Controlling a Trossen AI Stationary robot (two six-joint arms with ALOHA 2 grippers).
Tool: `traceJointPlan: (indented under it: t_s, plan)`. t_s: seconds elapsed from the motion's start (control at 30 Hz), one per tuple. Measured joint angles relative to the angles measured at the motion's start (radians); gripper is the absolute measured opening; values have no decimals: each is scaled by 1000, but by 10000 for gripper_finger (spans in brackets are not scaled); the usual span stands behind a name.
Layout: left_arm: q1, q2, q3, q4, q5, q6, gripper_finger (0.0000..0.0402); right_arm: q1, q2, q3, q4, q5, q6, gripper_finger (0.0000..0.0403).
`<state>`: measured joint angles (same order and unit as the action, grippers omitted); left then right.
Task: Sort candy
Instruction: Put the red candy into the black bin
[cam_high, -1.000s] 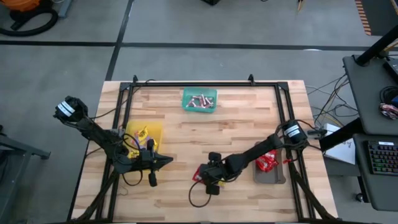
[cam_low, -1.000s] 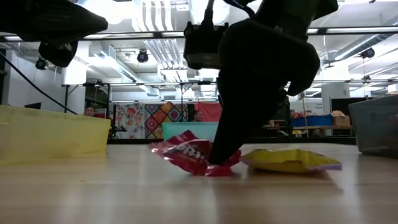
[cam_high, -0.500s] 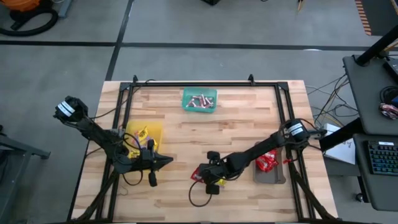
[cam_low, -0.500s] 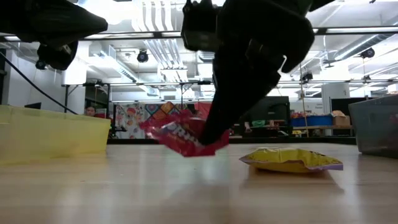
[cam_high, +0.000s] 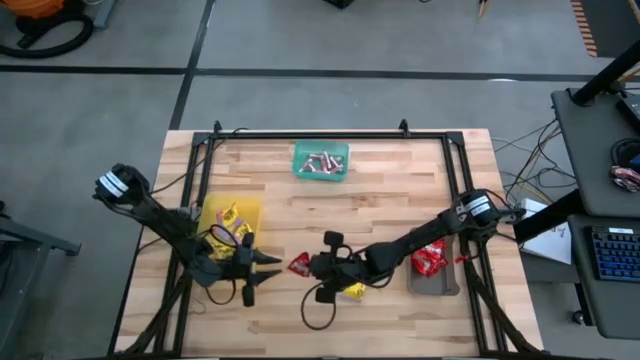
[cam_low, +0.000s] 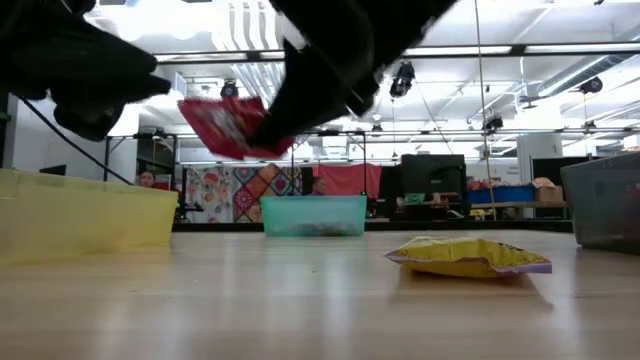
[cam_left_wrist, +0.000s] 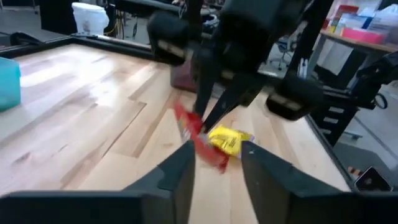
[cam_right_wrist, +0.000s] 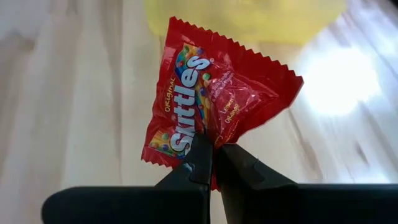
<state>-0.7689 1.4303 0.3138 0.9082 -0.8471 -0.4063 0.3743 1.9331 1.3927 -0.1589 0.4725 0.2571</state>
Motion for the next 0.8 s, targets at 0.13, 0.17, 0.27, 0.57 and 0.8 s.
traceJointPlan:
  t_s: [0.13,0.17,0.27,0.57,0.8]
  plan:
    - [0,47,0,53,-1,1,151,-5,-1,45,10,20,-48,9]
    - [1,58,0,66,-3,1,158,-7,-1,55,11,32,-61,9]
    - [6,87,0,111,-10,-4,175,-10,-1,79,14,56,-103,9]
    - [14,140,0,238,-87,3,166,-15,-1,104,21,57,-162,9]
    - [42,189,5,319,-89,1,116,-15,-1,104,23,55,-179,9]
